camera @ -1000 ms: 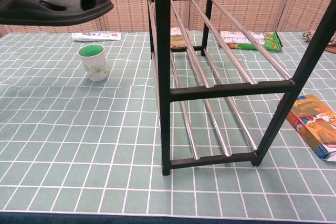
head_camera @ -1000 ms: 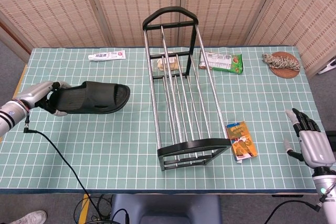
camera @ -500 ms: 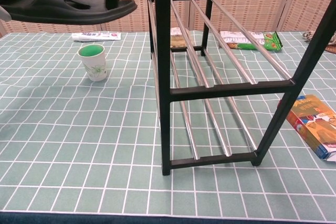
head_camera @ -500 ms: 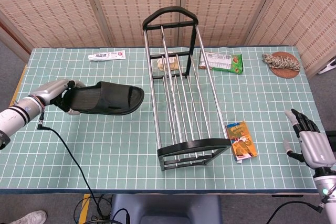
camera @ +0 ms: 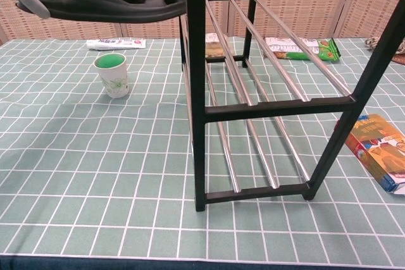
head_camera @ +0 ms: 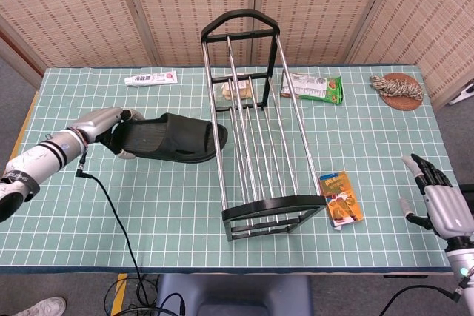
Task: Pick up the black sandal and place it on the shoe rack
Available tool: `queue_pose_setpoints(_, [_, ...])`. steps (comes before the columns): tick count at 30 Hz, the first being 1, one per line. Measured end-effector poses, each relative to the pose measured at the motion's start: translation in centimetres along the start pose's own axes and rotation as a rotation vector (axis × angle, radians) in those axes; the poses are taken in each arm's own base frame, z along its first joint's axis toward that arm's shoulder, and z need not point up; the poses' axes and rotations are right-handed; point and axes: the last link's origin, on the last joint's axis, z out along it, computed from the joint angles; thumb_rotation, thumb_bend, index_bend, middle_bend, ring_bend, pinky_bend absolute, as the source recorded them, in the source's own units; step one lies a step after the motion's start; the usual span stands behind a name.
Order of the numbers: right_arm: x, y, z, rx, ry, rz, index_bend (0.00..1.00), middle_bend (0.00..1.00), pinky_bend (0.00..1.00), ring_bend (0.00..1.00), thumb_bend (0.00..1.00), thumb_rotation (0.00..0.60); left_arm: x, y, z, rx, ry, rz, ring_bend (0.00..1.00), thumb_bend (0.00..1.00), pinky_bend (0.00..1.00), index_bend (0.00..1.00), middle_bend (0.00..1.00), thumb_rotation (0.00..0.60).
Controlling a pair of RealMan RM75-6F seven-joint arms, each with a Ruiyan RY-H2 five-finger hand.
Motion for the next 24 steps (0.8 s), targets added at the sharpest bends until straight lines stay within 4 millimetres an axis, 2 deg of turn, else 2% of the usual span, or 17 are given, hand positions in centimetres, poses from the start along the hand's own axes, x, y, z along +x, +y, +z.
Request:
queue_pose_setpoints(13, [0.3,0.2,-0.1,0.011,-0.004,0.025,0.00,0.00,0.09,0.00,0.45,0.600,-0.4,2.3,1.6,0.001,-0.010,0.007,0.20,0.17,0.19,0.58,0.35,0.600])
queue_pose_setpoints(24, [0.5,0.2,-0.2,0.028,-0.019,0.059,0.00,0.00,0.09,0.00,0.45,0.600,-1.1,3.9,1.8,0.032,0.003,0.027,0.20,0.17,0.19,0.58,0.35,0.600])
